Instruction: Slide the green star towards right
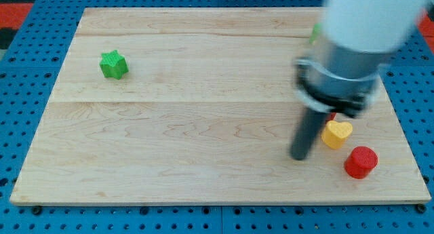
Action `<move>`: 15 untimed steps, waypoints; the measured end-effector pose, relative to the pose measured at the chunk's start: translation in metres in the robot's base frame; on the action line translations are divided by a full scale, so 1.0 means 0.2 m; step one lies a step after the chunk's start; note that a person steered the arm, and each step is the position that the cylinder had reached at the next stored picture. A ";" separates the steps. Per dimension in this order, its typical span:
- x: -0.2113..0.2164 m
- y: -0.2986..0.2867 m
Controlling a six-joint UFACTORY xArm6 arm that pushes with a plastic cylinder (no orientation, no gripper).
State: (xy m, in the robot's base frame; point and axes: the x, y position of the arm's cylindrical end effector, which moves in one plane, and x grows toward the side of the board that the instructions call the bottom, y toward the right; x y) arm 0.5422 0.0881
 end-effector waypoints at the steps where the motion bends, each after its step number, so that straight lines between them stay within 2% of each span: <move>1: -0.12 -0.53; 2: -0.42 -1.01; 3: -0.74 -1.30; 5: -0.59 -1.71; 7: -0.88 -1.66; 9: -0.90 -1.42; 11: -0.95 -0.99; 15: -1.23 -0.09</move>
State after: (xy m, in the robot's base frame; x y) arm 0.2952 0.0705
